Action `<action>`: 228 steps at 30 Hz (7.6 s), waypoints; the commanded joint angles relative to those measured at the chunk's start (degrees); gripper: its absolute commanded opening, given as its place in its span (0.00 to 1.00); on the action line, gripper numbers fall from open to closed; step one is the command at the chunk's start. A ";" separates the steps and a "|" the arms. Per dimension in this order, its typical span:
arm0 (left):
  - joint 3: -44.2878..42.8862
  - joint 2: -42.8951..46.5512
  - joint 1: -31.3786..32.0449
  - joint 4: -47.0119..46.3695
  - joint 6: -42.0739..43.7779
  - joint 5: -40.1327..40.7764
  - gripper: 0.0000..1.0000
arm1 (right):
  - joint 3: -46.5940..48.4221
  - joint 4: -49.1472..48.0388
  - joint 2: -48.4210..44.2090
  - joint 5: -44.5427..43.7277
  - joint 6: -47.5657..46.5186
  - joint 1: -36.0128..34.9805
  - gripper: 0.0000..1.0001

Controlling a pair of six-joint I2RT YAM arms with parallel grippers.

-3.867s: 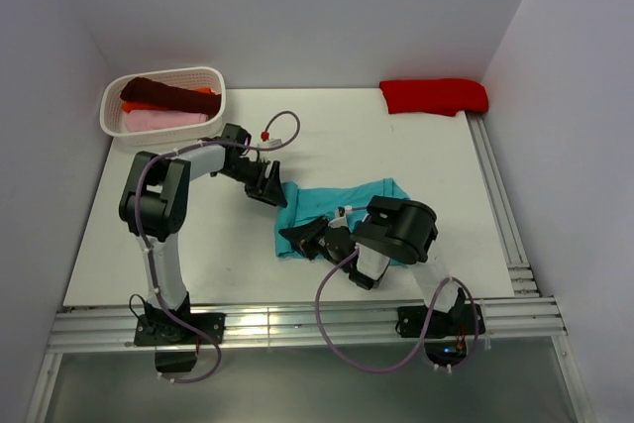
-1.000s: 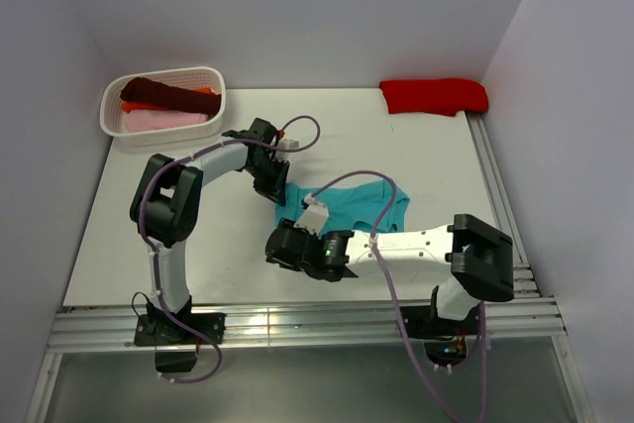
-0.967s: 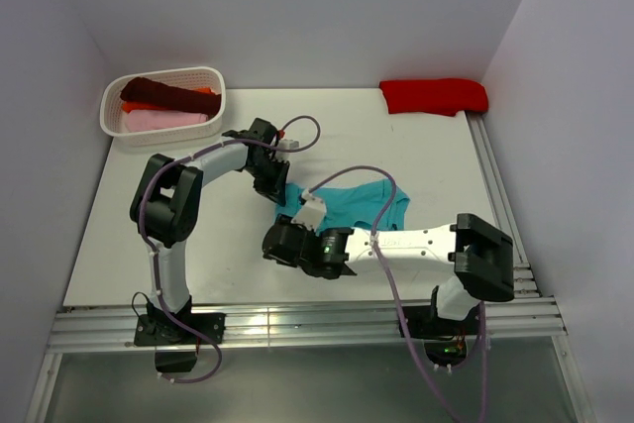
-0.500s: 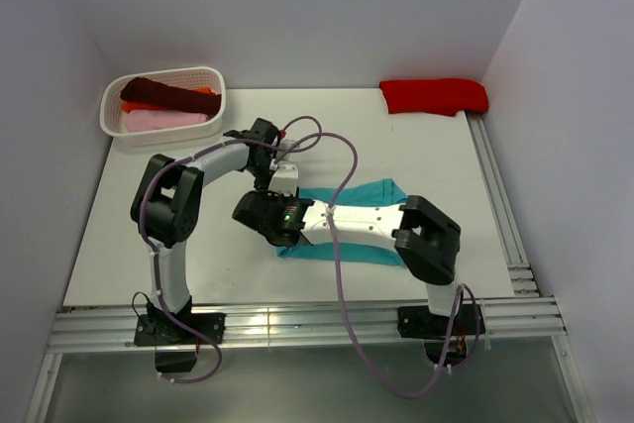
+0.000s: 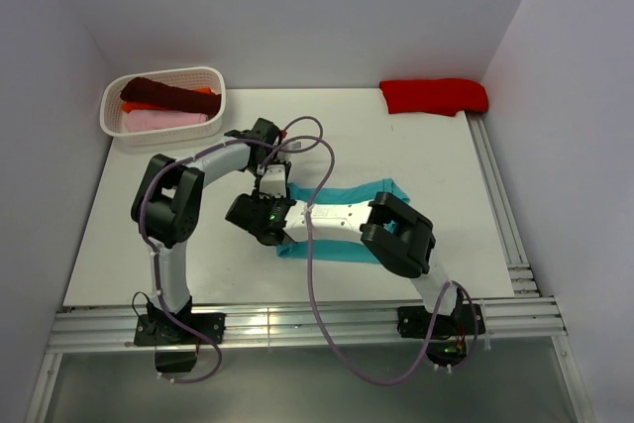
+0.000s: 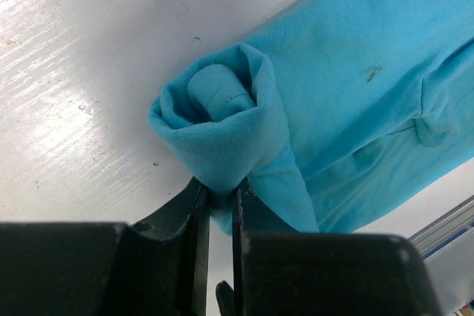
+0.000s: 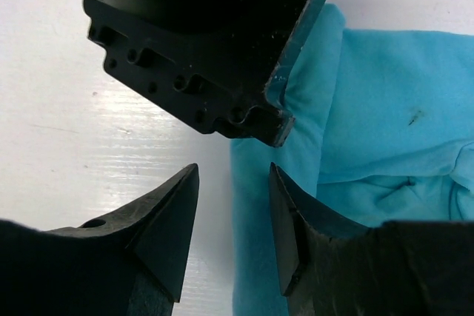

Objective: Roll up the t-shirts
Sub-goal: Roll the tshirt

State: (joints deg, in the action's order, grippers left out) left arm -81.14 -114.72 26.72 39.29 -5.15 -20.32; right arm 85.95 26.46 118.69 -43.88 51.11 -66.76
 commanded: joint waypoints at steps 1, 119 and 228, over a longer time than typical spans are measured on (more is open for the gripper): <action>-1.30 -0.95 0.35 -0.62 1.98 2.83 0.04 | 2.72 2.28 1.19 -1.30 0.74 -0.30 0.50; -3.67 1.95 0.44 4.48 6.47 -0.16 0.41 | 8.62 27.24 3.91 7.57 17.53 -5.75 0.56; -0.68 5.12 -1.32 1.23 2.86 3.80 0.52 | 6.24 14.94 3.39 12.24 13.31 -2.32 0.52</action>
State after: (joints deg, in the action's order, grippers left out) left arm -78.52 -109.38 24.97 39.57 -3.40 -14.39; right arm 93.08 39.72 121.19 -31.86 63.31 -68.49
